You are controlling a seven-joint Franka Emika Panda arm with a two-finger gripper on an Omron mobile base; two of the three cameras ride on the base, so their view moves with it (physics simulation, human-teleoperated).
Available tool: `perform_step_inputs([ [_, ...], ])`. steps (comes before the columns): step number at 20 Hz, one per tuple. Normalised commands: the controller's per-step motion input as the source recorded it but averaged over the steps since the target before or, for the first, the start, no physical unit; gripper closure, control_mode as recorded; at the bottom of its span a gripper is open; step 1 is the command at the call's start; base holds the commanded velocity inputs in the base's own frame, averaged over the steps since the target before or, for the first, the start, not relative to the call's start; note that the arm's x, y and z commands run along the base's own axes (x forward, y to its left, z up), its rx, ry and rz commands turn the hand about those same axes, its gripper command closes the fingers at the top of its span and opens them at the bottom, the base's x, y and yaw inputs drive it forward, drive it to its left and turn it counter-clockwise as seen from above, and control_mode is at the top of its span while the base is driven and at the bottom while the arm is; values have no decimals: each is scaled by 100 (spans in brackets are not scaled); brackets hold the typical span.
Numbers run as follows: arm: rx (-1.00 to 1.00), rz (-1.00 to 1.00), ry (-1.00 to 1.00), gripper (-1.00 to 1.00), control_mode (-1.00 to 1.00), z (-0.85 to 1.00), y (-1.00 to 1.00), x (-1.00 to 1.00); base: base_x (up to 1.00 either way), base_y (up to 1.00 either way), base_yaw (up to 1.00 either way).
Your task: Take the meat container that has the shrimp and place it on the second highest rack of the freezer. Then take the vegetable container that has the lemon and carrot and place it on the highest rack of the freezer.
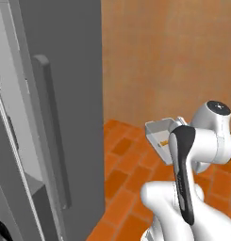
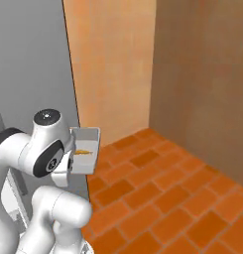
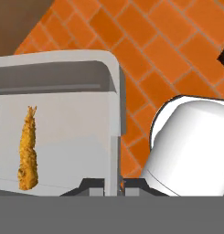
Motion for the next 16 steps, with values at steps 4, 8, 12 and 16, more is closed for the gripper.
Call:
perform_step_inputs([
  [4,0,0,0,100,100,0,0,0,11,-10,66],
  [8,0,0,0,100,100,0,0,0,0,-6,63],
  [12,0,0,0,100,100,0,0,0,0,-8,62],
  [16,0,0,0,100,100,0,0,0,1,0,59],
])
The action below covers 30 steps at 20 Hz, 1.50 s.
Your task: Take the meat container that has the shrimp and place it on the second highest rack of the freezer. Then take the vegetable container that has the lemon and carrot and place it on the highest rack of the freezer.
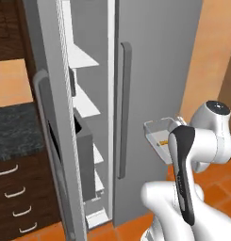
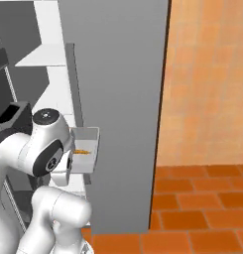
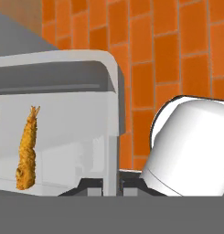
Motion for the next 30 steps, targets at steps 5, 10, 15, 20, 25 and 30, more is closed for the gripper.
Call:
perform_step_inputs([
  [5,0,0,0,100,100,0,0,0,9,0,55],
  [10,0,0,0,100,100,0,0,0,26,0,53],
  [15,0,0,0,100,100,0,0,0,46,-1,43],
  [20,0,0,0,100,100,0,0,0,25,-27,22],
  [25,0,0,0,100,100,0,0,0,10,-39,16],
  [30,0,0,0,100,100,0,0,0,2,-47,16],
])
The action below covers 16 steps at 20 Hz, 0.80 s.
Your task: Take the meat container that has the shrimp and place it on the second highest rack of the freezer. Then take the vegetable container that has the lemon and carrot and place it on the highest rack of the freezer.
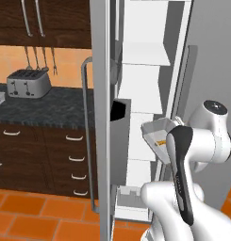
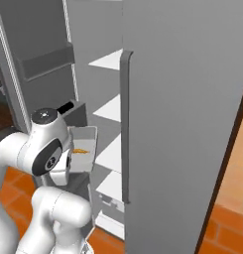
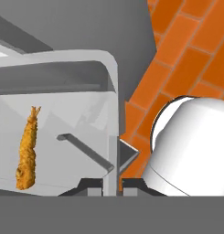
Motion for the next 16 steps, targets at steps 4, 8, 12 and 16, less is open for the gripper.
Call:
perform_step_inputs([
  [4,0,0,0,100,100,0,0,0,16,-36,17],
  [8,0,0,0,100,100,0,0,0,41,-29,20],
  [12,0,0,0,100,100,0,0,0,43,-37,21],
  [16,0,0,0,100,100,0,0,0,34,-20,20],
])
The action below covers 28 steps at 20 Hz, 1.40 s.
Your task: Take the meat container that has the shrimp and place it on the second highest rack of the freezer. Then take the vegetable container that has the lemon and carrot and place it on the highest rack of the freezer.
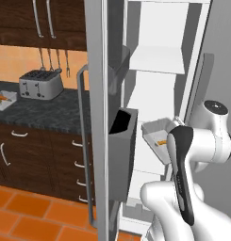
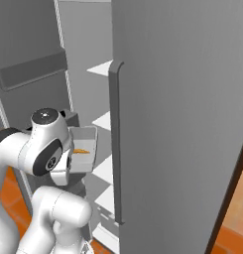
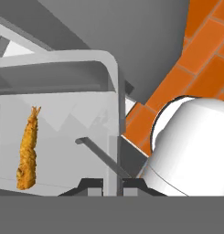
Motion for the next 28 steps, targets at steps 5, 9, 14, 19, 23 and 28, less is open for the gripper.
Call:
perform_step_inputs([
  [5,0,0,-10,100,-100,-4,-1,10,11,0,4],
  [9,0,-9,-17,100,-100,0,-2,6,0,0,0],
  [14,1,-21,0,100,-100,0,0,25,0,0,0],
  [19,8,-7,0,100,-100,-3,0,50,0,0,0],
  [23,3,0,2,100,-100,-6,0,65,0,0,0],
  [28,3,0,0,100,-100,-4,-1,62,0,0,0],
])
